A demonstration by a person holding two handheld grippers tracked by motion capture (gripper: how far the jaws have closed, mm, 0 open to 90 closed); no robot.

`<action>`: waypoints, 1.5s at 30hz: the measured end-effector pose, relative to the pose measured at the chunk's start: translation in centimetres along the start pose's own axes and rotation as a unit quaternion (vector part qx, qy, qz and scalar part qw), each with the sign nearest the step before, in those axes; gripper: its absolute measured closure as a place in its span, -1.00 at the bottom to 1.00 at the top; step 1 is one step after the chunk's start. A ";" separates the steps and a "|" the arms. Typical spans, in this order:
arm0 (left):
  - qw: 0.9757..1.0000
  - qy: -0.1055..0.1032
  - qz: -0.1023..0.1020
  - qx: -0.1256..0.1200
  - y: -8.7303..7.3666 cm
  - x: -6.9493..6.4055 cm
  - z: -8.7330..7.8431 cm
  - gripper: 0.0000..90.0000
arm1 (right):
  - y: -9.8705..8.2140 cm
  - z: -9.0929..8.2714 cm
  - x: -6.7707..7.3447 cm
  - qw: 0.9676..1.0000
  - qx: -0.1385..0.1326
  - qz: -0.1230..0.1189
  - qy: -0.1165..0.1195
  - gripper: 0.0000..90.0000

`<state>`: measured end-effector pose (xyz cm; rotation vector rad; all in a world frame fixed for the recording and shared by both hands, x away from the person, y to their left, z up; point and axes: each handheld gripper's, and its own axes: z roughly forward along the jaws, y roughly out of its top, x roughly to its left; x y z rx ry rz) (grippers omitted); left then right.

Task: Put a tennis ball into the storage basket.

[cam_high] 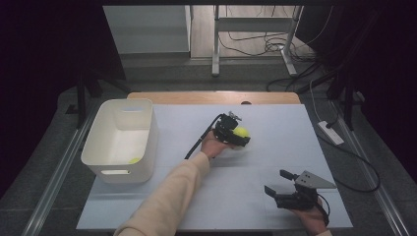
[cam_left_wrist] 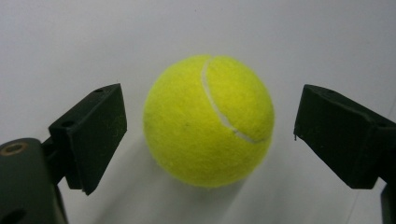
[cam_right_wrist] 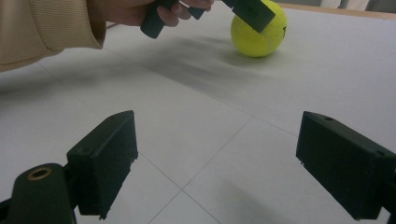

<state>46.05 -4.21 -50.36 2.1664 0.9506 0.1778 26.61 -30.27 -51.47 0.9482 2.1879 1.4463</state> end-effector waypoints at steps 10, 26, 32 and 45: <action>1.000 0.003 -0.021 0.017 0.0 0.3 1.0 -0.63 | 0.0 0.0 0.0 1.000 -0.001 0.001 0.000 -0.71; 0.999 -0.020 -0.021 0.022 0.3 0.5 0.1 -0.40 | 0.0 -0.2 0.0 1.000 -0.004 0.001 -0.001 -0.71; 0.999 -0.037 -0.020 0.008 0.6 0.2 -1.2 -0.40 | 0.0 -0.2 0.0 1.000 -0.003 0.001 -0.002 -0.71; 0.998 -0.052 -0.009 -0.027 0.8 -0.5 -4.5 -0.40 | 0.0 -0.2 0.0 1.000 -0.004 -0.001 -0.003 -0.71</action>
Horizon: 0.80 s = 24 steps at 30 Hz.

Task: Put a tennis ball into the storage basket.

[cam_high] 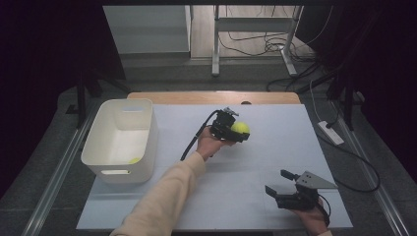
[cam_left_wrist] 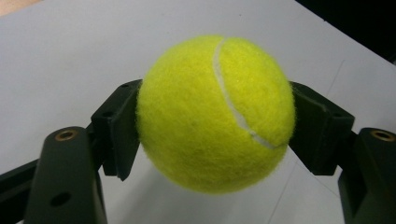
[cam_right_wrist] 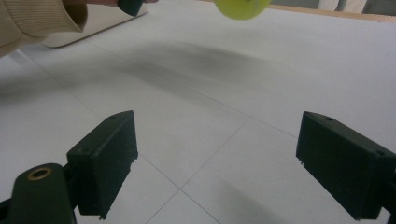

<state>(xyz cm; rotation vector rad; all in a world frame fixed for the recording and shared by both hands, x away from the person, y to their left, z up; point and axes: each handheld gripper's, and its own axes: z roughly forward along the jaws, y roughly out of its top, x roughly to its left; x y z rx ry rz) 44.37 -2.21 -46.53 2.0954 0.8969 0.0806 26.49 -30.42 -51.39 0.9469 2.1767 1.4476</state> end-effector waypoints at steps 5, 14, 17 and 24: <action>1.000 0.001 0.002 -0.006 0.0 0.0 -0.8 -0.40 | 0.0 0.0 0.0 1.000 0.000 -0.002 -0.001 -0.71; 1.000 0.001 0.006 -0.017 0.1 -0.2 -1.7 -0.40 | 0.0 0.0 0.0 1.000 0.000 -0.001 -0.002 -0.71; 1.000 0.002 0.008 -0.021 0.1 -0.3 -2.0 -0.40 | 0.0 0.0 0.0 1.000 0.000 -0.002 -0.002 -0.71; 0.999 0.006 0.011 -0.030 0.1 -0.3 -2.9 -0.40 | 0.0 0.0 0.0 1.000 0.001 -0.002 -0.003 -0.71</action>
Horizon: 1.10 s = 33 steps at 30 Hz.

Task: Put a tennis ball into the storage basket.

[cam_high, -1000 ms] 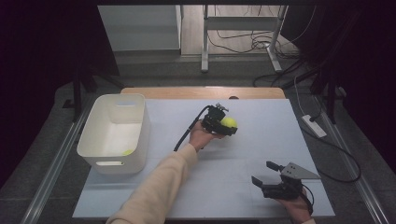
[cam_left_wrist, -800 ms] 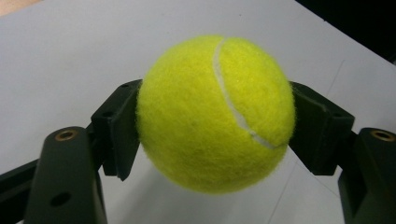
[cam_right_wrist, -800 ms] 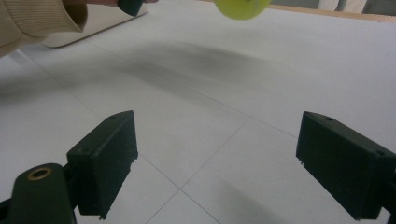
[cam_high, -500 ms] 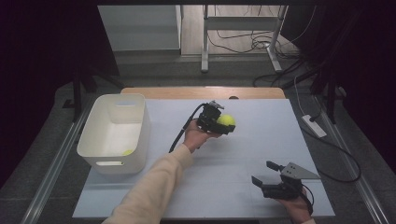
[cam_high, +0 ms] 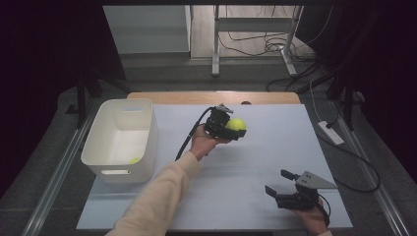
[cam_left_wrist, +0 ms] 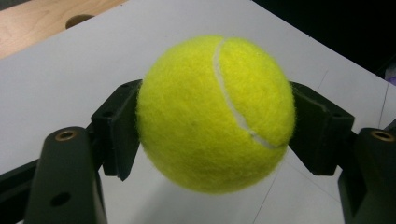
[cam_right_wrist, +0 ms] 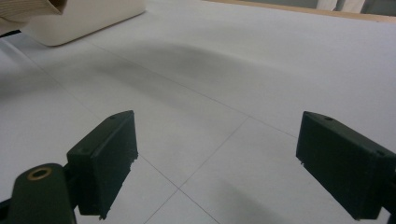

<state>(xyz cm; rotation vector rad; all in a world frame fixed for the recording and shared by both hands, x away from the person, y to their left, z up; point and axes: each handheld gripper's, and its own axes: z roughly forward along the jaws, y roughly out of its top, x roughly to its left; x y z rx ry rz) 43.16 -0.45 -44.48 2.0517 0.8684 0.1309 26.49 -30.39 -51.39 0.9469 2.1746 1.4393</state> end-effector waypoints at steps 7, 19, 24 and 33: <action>1.000 -0.002 -0.003 -0.010 0.0 0.0 -0.8 -0.40 | 0.0 0.0 0.0 1.000 0.000 -0.001 -0.001 -0.71; 1.000 -0.004 0.008 -0.028 0.1 -0.4 -2.4 -0.40 | 0.0 0.0 0.0 1.000 0.001 0.000 -0.002 -0.71; 0.999 -0.003 0.011 -0.036 0.2 -0.7 -3.4 -0.40 | 0.0 0.0 0.0 1.000 0.000 0.001 -0.003 -0.71; 0.999 0.000 0.011 -0.046 0.3 -0.8 -4.7 -0.40 | 0.0 0.0 0.0 1.000 0.000 0.002 -0.004 -0.71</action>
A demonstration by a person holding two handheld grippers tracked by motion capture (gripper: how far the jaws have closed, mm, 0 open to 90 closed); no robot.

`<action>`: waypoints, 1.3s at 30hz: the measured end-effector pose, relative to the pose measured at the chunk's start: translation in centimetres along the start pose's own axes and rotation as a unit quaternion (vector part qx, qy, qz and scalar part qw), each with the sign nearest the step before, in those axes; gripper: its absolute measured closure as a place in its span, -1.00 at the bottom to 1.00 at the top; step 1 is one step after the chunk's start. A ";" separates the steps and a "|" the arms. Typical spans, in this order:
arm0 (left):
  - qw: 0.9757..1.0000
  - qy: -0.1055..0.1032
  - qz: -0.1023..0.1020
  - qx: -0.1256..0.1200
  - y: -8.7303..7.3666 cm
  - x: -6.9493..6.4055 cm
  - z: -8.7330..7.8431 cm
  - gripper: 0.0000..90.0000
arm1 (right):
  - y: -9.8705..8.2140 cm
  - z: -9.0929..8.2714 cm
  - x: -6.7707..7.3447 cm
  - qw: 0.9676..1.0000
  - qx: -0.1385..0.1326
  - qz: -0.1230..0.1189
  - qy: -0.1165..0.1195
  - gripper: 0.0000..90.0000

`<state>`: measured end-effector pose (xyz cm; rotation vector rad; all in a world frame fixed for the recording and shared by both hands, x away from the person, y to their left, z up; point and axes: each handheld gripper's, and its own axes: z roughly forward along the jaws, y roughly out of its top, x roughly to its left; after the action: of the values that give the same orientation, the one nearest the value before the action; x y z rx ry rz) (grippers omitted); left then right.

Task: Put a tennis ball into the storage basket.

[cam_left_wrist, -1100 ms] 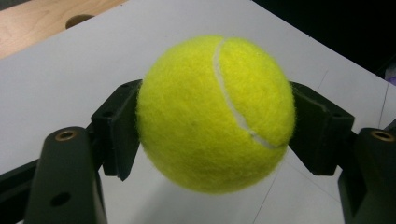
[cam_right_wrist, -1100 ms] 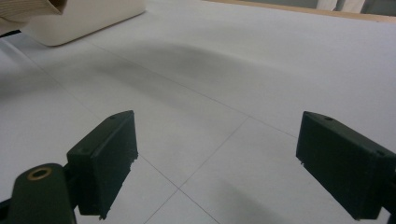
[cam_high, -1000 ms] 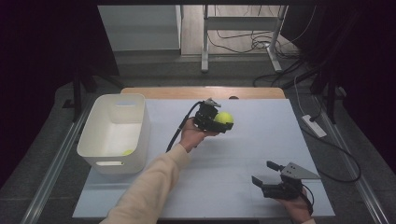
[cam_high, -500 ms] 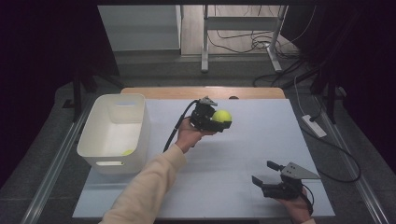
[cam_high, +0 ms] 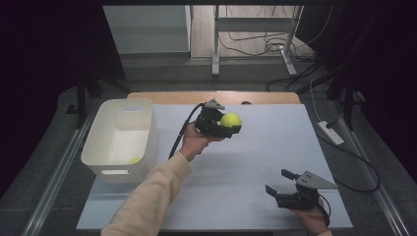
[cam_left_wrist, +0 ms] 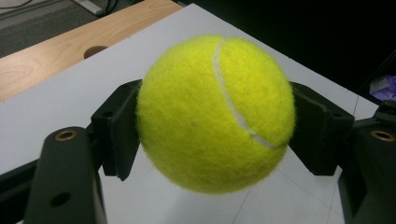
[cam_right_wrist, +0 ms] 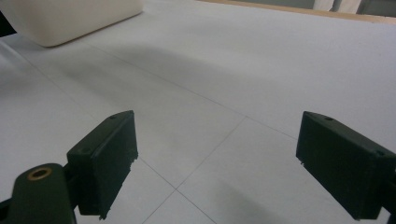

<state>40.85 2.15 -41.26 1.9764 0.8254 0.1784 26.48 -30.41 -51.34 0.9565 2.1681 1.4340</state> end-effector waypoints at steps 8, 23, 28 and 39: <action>1.000 0.004 0.004 -0.007 0.1 -0.1 -0.9 -0.40 | 0.0 0.0 0.0 1.000 0.000 -0.001 -0.001 -0.71; 1.000 0.009 0.011 -0.018 0.1 -0.2 -2.6 -0.40 | 0.0 0.0 0.0 1.000 0.000 -0.003 0.000 -0.71; 1.000 0.012 0.009 -0.025 0.0 -0.1 -3.1 -0.40 | 0.0 0.1 0.0 1.000 0.000 -0.004 0.000 -0.71; 0.999 0.028 0.007 -0.037 0.1 0.4 -5.2 -0.40 | 0.0 0.1 0.0 1.000 0.000 -0.003 0.000 -0.71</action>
<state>38.97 6.10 -38.50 1.9150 0.8302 0.2705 26.56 -30.30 -51.38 0.9485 2.1693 1.4321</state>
